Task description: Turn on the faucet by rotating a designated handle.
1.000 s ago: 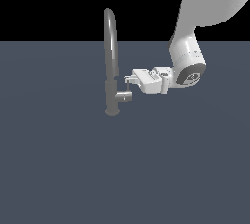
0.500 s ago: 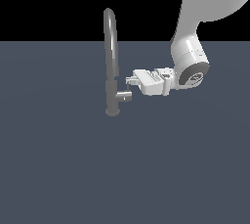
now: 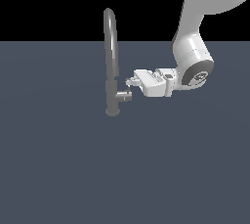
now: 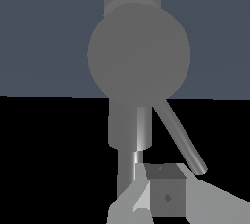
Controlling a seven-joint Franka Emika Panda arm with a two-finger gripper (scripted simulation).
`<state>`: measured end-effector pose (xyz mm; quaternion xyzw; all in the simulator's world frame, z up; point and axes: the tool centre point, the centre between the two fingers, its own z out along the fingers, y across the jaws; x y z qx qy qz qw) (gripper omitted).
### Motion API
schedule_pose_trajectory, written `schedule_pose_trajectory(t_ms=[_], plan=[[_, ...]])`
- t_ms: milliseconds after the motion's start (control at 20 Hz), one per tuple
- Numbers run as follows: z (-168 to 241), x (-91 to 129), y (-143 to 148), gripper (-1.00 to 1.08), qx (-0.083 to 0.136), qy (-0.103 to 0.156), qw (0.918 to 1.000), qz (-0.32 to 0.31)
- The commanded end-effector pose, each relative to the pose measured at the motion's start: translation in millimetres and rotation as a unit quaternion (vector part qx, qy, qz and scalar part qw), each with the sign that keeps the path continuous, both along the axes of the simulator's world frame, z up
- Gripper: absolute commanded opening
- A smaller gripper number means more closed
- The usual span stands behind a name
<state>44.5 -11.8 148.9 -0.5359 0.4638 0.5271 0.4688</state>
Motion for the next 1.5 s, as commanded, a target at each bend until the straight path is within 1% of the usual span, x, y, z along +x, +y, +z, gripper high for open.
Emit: schedule_pose_trajectory(t_ms=[0,350,400,450,750,800,850,1250,1300,1350,1450], plan=[[-4,-6,-1,-1.0,0.0,0.002,1.0,0.001],[-20,-31,-4,-1.0,0.001,0.005,1.0,0.002],[-20,-31,-4,-1.0,0.001,0.005,1.0,0.002],[-10,-22,-3,-1.0,0.001,-0.004,1.0,0.001],[-47,-46,-6,-1.0,0.001,0.005,1.0,0.002],[-47,-46,-6,-1.0,0.001,0.005,1.0,0.002],[-26,-35,-5,-1.0,0.002,-0.011,0.9999,0.004],[-79,-47,-6,-1.0,0.002,0.005,1.0,0.002],[-79,-47,-6,-1.0,0.002,0.005,1.0,0.002],[-56,-37,-5,-1.0,0.004,-0.012,0.9999,0.005],[-65,-36,-5,-1.0,0.004,-0.01,0.9999,0.005]])
